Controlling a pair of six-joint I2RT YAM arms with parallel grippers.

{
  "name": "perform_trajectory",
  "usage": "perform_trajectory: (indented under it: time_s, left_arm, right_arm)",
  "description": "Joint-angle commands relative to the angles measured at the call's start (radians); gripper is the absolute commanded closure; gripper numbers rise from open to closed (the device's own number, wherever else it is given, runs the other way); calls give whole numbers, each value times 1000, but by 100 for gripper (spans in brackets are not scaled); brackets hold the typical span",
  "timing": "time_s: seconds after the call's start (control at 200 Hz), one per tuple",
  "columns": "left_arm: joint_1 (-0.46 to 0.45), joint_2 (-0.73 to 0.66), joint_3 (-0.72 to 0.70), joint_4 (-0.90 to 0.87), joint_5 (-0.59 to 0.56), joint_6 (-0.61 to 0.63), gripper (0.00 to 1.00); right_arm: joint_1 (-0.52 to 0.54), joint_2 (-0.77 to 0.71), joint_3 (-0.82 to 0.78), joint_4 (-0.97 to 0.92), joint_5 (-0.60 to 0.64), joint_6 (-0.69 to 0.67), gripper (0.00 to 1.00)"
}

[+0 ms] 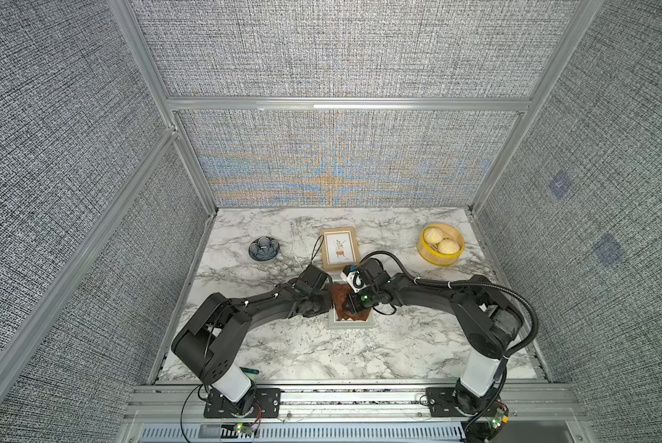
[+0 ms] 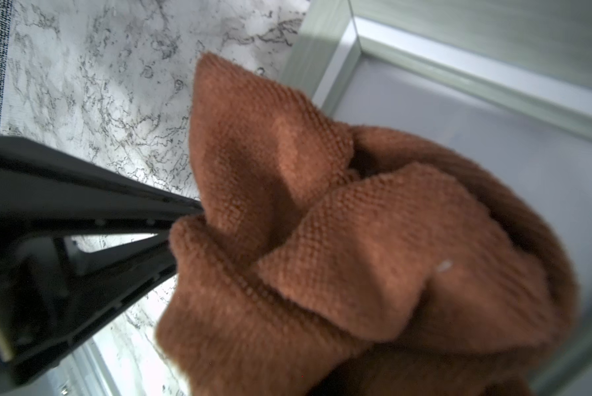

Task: Wipe the picture frame with a cloth
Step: Wipe the dirt from the picture frame.

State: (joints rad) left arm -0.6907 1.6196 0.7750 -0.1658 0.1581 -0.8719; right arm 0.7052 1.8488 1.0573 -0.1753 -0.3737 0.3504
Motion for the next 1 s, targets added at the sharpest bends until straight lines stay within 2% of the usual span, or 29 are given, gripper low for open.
perform_trajectory:
  time_s: [0.0, 0.125, 0.185, 0.295, 0.465, 0.52, 0.661, 0.841, 0.996]
  left_arm:
    - [-4, 27, -16, -266, -25, 8, 95]
    - [-5, 34, -14, -262, -20, 12, 95]
    - [-4, 37, -14, -264, -19, 13, 95]
    - [-6, 28, -20, -264, -21, 10, 96]
    - [-6, 16, -23, -264, -28, -2, 96]
    - [-6, 13, -23, -264, -29, -6, 96]
    - [-4, 11, -17, -266, -32, -7, 96]
    - [-5, 23, -5, -272, -30, 2, 96]
    - [-6, 25, -3, -271, -31, 2, 96]
  right_arm:
    - [-30, 70, 80, -71, 96, 39, 100]
    - [-81, 195, 274, -116, 104, 50, 100]
    - [-90, 214, 316, -136, 110, 37, 100]
    - [-92, 160, 267, -145, 155, 3, 100]
    - [-99, 21, 148, -188, 333, 0, 100]
    - [-97, -9, 136, -181, 349, 2, 100]
    - [-53, 32, 194, -183, 297, -15, 100]
    - [23, 139, 263, -153, 146, -35, 100]
    - [29, 152, 224, -168, 178, -1, 100]
